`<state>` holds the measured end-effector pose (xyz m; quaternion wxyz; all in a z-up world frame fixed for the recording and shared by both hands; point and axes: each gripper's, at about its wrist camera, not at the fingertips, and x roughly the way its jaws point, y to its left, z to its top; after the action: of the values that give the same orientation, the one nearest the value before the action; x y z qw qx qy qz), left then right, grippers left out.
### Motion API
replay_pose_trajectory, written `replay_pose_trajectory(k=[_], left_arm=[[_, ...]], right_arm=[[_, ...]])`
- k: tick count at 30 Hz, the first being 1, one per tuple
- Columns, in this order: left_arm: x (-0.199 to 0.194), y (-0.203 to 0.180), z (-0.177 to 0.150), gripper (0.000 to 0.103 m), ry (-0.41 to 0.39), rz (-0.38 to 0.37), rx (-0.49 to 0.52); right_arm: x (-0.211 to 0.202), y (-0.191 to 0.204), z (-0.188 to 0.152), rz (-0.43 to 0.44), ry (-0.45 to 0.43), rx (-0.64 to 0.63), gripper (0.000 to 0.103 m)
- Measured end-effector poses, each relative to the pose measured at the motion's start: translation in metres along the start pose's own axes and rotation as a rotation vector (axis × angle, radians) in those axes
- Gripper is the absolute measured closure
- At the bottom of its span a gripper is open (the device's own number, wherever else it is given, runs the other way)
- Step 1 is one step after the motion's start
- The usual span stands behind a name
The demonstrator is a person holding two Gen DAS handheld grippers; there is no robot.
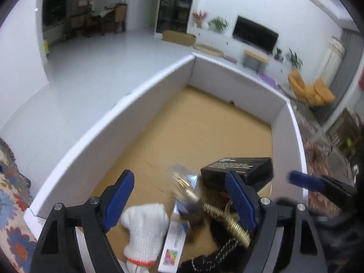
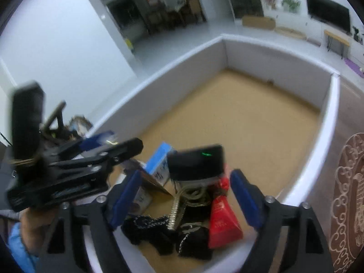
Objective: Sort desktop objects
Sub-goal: 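Carry the gold tube and black box into the white bin and open both tools, then withdraw both tools from the bin back over the table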
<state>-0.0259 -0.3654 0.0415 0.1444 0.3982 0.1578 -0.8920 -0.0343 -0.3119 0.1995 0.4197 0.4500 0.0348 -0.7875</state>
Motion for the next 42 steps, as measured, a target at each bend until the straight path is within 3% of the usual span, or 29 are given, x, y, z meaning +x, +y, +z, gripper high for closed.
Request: replay_pose_trajectory(k=[4,7,11,15,17,20,24,28,32,38,42], left_arm=[[-0.025,-0.001,-0.003,0.019,-0.128,0.089,-0.003],[-0.047,-0.011,-0.005,0.009,-0.218,0.144,-0.003],[-0.078,-0.022,-0.008,0.004,-0.323,0.192,0.001],[-0.094,-0.041,-0.008,0.002,-0.351,0.162,0.012],[-0.096,-0.057,-0.011,0.001,-0.348,0.134,0.022],[-0.101,-0.099,-0.016,0.002,-0.347,0.046,0.058],[-0.111,-0.168,-0.026,0.002,-0.342,-0.066,0.149],[-0.114,-0.241,-0.047,0.001,-0.286,-0.191,0.275],[-0.086,-0.302,-0.084,0.001,-0.157,-0.279,0.372],[0.002,-0.357,-0.135,0.001,0.01,-0.253,0.479],[0.048,-0.37,-0.148,0.001,0.114,-0.251,0.469]], right_arm=[[-0.056,-0.011,-0.011,-0.077,-0.147,-0.05,0.009],[-0.098,-0.037,-0.038,-0.195,-0.243,-0.053,0.001],[-0.131,-0.099,-0.091,-0.35,-0.272,0.016,0.0],[-0.15,-0.184,-0.157,-0.535,-0.177,0.143,0.0],[-0.163,-0.213,-0.185,-0.586,-0.153,0.196,0.0],[-0.185,-0.256,-0.225,-0.699,-0.101,0.251,0.0],[-0.206,-0.29,-0.258,-0.755,-0.057,0.293,0.0],[-0.217,-0.297,-0.272,-0.733,-0.061,0.338,0.0],[-0.222,-0.309,-0.274,-0.706,-0.066,0.377,0.0],[-0.223,-0.309,-0.274,-0.707,-0.068,0.399,0.0],[-0.224,-0.309,-0.274,-0.707,-0.068,0.399,0.0]])
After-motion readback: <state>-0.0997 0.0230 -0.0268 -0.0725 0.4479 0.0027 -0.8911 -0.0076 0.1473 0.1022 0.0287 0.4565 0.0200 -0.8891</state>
